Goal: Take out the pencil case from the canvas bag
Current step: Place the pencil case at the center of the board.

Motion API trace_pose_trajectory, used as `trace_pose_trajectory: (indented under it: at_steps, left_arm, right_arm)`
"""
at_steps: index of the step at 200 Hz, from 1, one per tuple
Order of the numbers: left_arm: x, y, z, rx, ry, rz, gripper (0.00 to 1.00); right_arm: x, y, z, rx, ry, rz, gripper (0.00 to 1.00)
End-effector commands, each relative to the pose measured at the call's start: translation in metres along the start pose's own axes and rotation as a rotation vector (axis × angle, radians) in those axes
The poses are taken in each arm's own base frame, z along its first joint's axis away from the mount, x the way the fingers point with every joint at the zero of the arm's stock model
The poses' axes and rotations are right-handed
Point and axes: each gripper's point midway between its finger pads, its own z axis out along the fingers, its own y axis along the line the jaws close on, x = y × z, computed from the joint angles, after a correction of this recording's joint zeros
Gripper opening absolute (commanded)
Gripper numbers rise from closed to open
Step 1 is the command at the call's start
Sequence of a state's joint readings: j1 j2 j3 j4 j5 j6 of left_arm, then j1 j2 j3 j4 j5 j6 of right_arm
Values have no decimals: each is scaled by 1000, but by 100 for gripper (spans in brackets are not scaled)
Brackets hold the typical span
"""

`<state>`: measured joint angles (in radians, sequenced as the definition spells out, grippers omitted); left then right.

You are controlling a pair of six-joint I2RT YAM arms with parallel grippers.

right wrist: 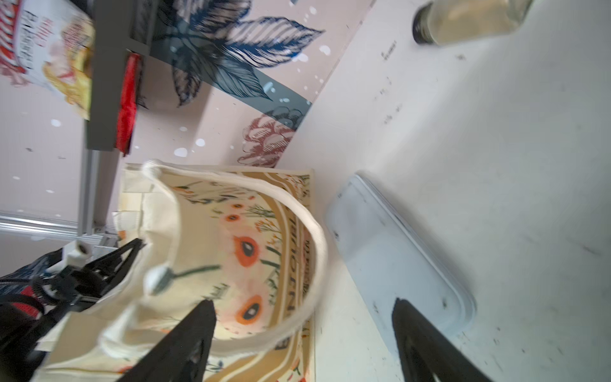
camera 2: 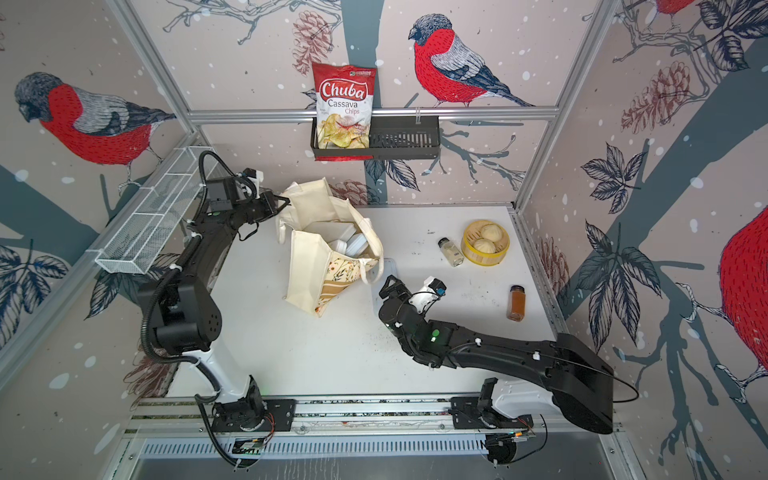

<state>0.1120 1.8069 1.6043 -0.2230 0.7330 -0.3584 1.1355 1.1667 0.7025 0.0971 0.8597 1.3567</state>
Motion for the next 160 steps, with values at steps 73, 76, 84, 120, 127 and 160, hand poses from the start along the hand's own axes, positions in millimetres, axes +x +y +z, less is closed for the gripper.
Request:
trace_pose_trajectory:
  at_steps: [73,76,84,120,127,160]
  left_arm:
    - [-7,-56,-22,139,-15,179,0]
    - [-8,-58,-23,143,-18,185,0]
    - [-9,-63,-25,156,-25,200,0]
    - [-10,-81,-34,204,-52,249,0]
    - [-10,-83,-35,209,-53,257,0]
    - [-8,-85,-36,225,-47,268,0]
  right_arm:
    - [-21,151,-16,-330,72,-570,65]
    - [-18,156,-15,-335,83,-584,65]
    - [-5,164,-10,-336,124,-635,65]
    - [34,187,11,-311,263,-782,74]
    - [39,188,15,-302,282,-800,76]
    - [50,179,40,-244,341,-784,75]
